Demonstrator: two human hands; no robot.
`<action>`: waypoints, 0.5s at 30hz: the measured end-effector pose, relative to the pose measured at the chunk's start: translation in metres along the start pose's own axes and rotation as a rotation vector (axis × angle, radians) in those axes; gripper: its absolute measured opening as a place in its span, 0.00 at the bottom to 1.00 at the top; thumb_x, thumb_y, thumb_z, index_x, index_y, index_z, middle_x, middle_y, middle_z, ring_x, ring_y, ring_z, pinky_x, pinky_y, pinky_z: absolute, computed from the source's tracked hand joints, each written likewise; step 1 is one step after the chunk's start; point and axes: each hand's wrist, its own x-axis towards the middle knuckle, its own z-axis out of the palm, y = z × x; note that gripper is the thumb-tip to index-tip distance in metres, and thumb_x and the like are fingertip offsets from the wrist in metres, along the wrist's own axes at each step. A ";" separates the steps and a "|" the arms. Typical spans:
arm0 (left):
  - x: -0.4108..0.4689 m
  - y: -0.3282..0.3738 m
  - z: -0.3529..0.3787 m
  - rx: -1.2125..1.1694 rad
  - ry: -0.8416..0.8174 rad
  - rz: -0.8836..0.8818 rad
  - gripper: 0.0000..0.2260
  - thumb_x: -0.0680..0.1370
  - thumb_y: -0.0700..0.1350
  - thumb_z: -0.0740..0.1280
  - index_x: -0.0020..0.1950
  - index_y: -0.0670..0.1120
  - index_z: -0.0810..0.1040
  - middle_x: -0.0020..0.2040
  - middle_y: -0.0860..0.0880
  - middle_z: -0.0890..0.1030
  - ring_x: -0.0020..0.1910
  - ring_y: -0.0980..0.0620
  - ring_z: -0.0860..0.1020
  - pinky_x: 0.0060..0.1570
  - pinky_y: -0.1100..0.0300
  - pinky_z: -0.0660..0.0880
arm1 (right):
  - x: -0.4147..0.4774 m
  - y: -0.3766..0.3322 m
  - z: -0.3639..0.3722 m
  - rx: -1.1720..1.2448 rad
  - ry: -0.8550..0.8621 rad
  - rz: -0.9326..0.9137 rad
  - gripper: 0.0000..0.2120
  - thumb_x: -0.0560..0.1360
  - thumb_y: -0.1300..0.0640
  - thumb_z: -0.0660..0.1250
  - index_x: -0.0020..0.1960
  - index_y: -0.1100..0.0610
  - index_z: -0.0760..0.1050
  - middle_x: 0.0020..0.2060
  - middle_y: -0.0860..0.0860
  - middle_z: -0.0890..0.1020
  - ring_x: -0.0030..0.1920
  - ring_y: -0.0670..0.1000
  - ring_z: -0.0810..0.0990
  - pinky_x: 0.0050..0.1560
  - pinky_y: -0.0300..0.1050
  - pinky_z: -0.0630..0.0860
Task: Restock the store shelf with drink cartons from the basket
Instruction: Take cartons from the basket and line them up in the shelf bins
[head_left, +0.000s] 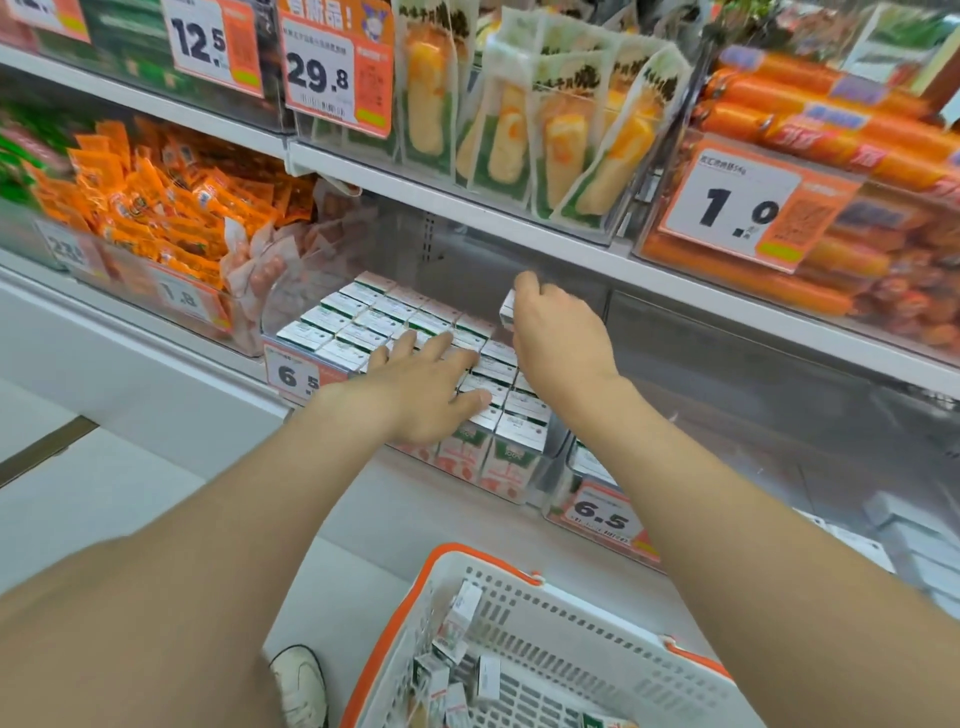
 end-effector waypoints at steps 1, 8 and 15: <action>0.000 0.001 0.001 0.005 -0.019 -0.005 0.29 0.85 0.66 0.50 0.85 0.58 0.52 0.86 0.49 0.46 0.84 0.37 0.43 0.80 0.37 0.45 | 0.004 -0.002 0.003 -0.046 -0.040 0.025 0.20 0.75 0.68 0.69 0.65 0.62 0.68 0.55 0.59 0.80 0.57 0.64 0.80 0.43 0.52 0.72; 0.006 0.002 0.005 0.073 0.057 0.013 0.26 0.84 0.63 0.52 0.81 0.55 0.60 0.80 0.46 0.63 0.76 0.36 0.60 0.73 0.37 0.59 | 0.048 0.003 0.031 0.212 -0.364 0.211 0.14 0.80 0.65 0.66 0.65 0.63 0.75 0.59 0.60 0.80 0.56 0.61 0.80 0.49 0.45 0.73; 0.001 0.015 -0.001 0.017 0.286 -0.006 0.19 0.83 0.56 0.62 0.70 0.48 0.74 0.65 0.44 0.76 0.64 0.39 0.72 0.63 0.43 0.71 | 0.035 0.000 0.018 0.217 -0.525 0.116 0.02 0.80 0.63 0.62 0.49 0.59 0.69 0.44 0.54 0.73 0.46 0.60 0.76 0.37 0.45 0.70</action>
